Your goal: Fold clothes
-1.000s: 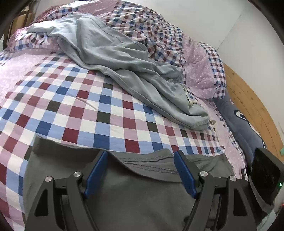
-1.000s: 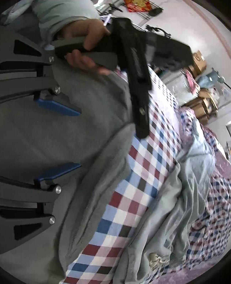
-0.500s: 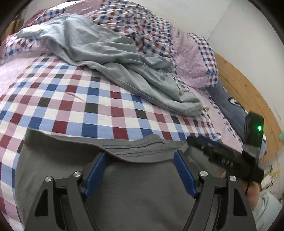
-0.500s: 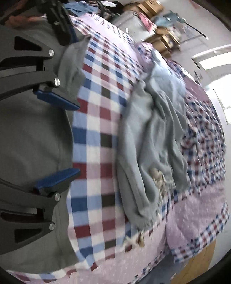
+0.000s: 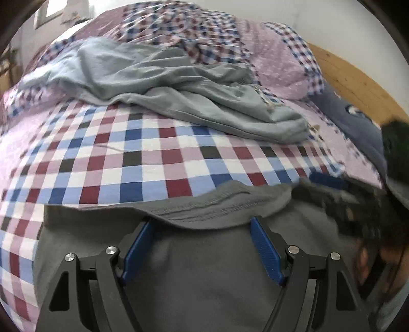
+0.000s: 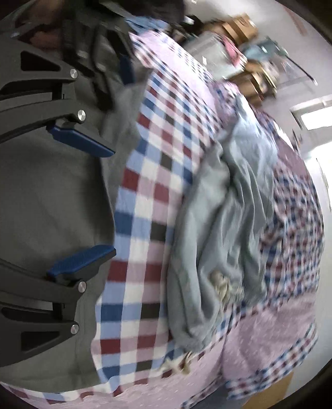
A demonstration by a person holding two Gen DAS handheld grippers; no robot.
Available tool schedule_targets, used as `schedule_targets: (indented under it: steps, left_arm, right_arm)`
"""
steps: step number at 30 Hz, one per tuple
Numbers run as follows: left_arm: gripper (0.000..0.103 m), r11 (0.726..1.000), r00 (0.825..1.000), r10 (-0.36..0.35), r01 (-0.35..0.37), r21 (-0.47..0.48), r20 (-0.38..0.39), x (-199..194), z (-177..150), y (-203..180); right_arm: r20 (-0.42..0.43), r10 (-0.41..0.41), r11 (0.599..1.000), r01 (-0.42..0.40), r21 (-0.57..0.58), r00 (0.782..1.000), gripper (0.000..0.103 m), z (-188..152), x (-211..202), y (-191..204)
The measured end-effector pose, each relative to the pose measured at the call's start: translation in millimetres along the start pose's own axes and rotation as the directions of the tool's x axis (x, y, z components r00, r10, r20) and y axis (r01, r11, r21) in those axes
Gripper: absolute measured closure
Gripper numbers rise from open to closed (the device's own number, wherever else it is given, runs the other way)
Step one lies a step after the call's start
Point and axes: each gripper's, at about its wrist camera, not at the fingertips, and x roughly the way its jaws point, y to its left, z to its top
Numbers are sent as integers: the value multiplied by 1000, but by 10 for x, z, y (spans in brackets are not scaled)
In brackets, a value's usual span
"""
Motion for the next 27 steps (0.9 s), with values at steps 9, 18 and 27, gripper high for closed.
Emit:
schedule_targets:
  steps: [9,18,27]
  left_arm:
    - [23,997,1000,9,-8,-76,14,83,110,95]
    - [23,993,1000,1,2,-116,26,55,56,151]
    - [23,991,1000,5,-1,-130,29,36,52,200]
  right_arm:
    - [-51,15,996,-19,-85,999,28,-119,54,256]
    - [-42,-40,997,43,61,998,27,-33,270,140]
    - [-22,-70,985,73,155,997,27,17,274,-37]
